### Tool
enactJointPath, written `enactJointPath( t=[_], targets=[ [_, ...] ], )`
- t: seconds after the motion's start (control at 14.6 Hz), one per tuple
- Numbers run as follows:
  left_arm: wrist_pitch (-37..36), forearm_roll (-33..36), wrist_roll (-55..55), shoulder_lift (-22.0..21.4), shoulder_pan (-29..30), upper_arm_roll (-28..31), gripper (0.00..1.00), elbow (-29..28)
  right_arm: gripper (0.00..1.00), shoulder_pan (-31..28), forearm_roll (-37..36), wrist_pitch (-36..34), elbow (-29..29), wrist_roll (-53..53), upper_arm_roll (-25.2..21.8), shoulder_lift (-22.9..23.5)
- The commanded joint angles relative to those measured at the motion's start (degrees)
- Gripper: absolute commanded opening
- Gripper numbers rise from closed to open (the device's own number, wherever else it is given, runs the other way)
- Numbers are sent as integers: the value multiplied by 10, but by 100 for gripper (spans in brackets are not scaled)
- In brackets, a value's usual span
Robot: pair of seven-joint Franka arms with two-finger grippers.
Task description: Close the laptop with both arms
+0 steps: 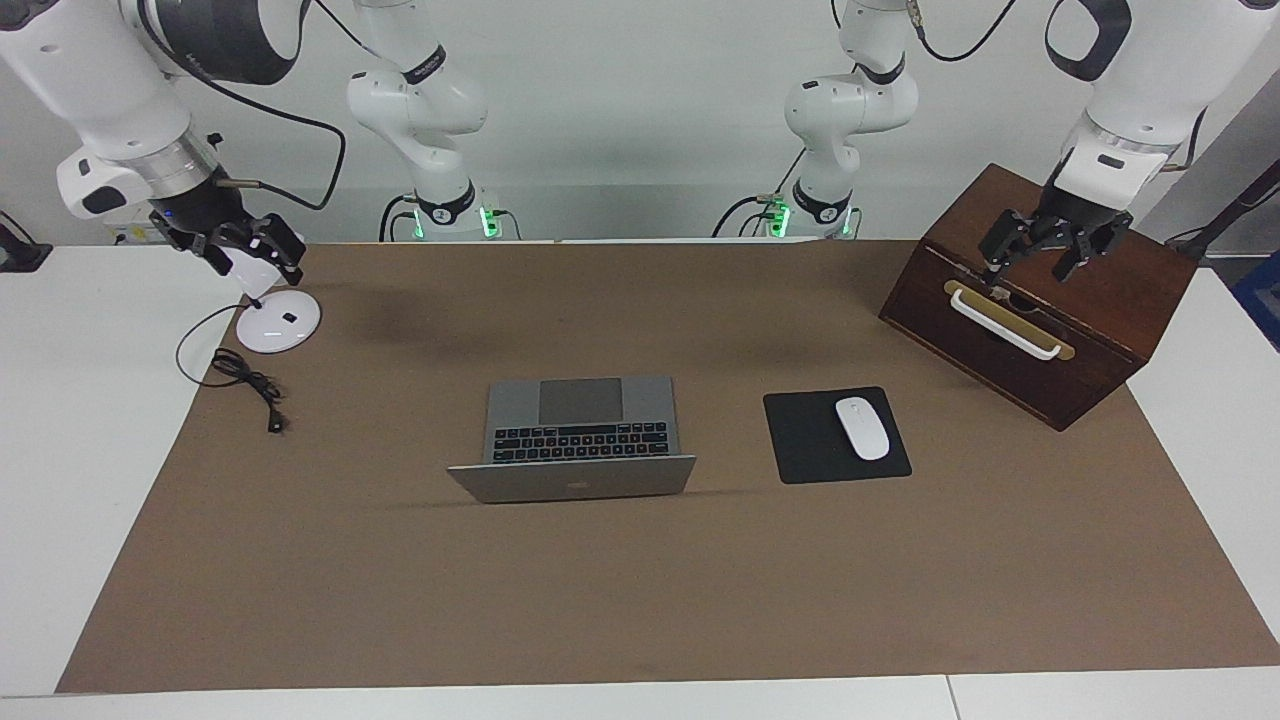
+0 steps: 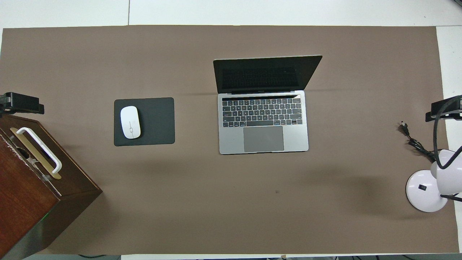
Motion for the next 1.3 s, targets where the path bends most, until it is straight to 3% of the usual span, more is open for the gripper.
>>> enactJointPath(
  t=[0.0, 0.27, 0.55, 0.69, 0.75, 0.82, 0.89, 1.23],
  targets=[
    [-2, 3, -4, 2, 2, 0, 100, 7, 100, -2, -10, 35, -8, -12, 4, -3],
    [-5, 3, 9, 1, 2, 1, 100, 6, 99, -3, -11, 141, -4, -13, 4, 36],
    [-4, 3, 4, -2, 3, 1, 100, -2, 80, 0, -10, 197, -4, -15, 4, 58],
    [-5, 3, 5, -3, 3, 1, 100, -2, 57, 3, -10, 216, -4, -22, 6, 64],
    [-5, 4, 5, -4, 2, 1, 100, -2, 39, 4, -8, 222, -3, -53, 6, 69],
    [-5, 4, 5, -4, 1, 1, 100, -2, 14, 4, -9, 231, -2, -97, 6, 73],
    [-7, 4, 5, -5, -4, 1, 100, -2, 0, 4, -11, 245, -1, -128, 6, 75],
    [-4, 4, 3, -8, -7, 1, 100, -9, 0, 6, -9, 252, 16, -136, 7, 92]
  ],
)
